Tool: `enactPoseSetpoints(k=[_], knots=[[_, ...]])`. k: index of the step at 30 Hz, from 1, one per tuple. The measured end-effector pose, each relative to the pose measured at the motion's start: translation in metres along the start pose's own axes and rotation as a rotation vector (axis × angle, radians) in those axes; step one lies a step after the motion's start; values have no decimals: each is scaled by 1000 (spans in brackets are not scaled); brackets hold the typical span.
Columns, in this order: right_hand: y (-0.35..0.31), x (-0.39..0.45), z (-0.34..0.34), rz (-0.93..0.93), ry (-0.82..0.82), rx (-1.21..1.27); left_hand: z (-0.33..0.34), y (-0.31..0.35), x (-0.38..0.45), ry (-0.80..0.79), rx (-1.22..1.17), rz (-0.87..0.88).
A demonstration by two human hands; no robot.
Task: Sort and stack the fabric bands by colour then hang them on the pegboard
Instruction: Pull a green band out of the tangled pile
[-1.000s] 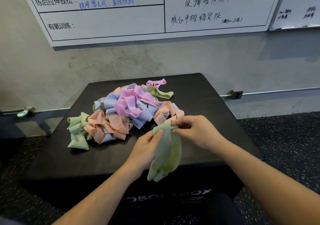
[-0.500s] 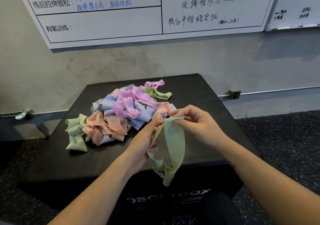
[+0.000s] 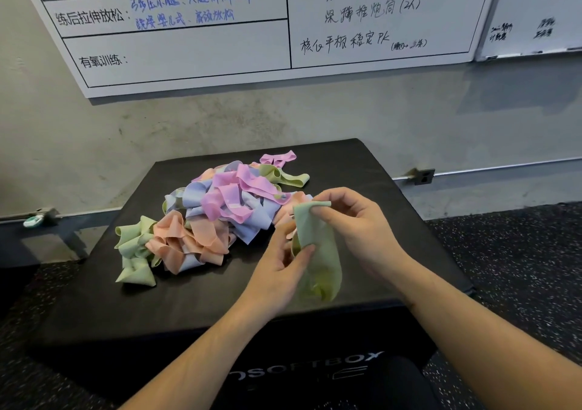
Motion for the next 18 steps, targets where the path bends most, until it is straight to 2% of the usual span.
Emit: enactPoseSetpoints(k=[2,5,9,12,15,18], knots=[[-4,0,1,-37,9,-49,1,-2,1,36,37,-6],[-8,0,3,-96,34,-127,4,-3,1,2,84,-38],[-10,2,4,-100,57,-157,10,-6,2,-17,6,-87],[-4,3,5,-12,33,-59,9,-6,6,55,-97,-106],[16,1,4,161,11,-28,6,0,11,121,-191,-78],[34,-9,7,261,-75,24,0,4,14,234,-376,-63]])
Point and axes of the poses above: each hand's wrist, its own x-axis towards the middle knuckle, its own z-axis out of the palm, y = z × x, the point moved 5 cm from there along x, towards the middle knuckle, and after that the axes turned 13 degrees about -y, right-handed, at the moved point
